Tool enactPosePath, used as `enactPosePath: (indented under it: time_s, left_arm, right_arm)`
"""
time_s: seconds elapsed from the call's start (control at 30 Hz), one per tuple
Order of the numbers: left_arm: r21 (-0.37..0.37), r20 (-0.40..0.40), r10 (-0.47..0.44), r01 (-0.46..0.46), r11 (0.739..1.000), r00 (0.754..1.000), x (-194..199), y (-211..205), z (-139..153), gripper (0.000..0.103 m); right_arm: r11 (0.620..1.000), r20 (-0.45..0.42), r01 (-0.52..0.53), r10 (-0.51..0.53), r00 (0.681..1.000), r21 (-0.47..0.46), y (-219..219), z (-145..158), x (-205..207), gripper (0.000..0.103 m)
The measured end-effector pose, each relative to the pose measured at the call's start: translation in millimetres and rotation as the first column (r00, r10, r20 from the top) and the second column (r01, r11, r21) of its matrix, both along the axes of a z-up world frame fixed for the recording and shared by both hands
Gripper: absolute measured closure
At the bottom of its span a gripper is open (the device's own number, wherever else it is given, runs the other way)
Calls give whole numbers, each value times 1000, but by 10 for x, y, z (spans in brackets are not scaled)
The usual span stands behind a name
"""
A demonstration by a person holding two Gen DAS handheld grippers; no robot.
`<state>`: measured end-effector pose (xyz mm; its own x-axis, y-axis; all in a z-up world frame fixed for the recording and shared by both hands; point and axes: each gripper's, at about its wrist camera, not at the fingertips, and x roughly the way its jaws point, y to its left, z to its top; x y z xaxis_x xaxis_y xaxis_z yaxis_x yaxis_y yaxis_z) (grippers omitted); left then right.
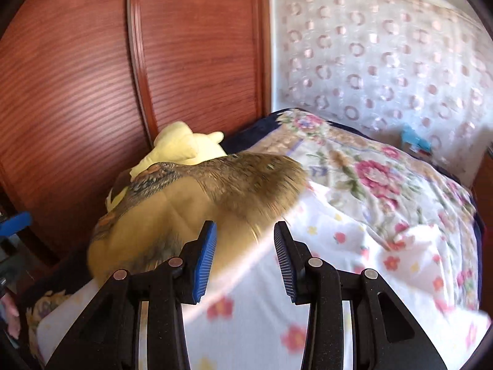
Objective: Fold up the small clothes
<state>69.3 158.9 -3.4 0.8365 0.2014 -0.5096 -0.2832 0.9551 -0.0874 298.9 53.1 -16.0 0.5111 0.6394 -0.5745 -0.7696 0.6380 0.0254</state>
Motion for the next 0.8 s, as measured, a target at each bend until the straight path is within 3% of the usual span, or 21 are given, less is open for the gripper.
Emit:
enactPosePath:
  time_s: [0.13,0.3,0.47,0.63,0.8]
  left_arm:
    - [9,16,-44,44,999,999,-42,-236,74,21]
    - [17,35,-126,126,992,991,-53,-594,189,21]
    - [45,56,-161,159,986,985,-82,-914,328,21]
    - [40,86,-198,195,980,976,-192,-1164,437,21]
    - [40,64,-205,203,978,977,-154,-1306,450,21]
  right_arm:
    - [996,30,90,-91,995,26,-589,62,-494,61]
    - [980,61,189,-193,979,70,-1312,175,-1205,42]
    - [950,108,293,-305,946,112,-1852,329,-1827,32]
    - [910,140,376,-401,906,175,-2162,437,-2308,31]
    - [890,161,414,-445,881,189,-2306,423,-2608,31]
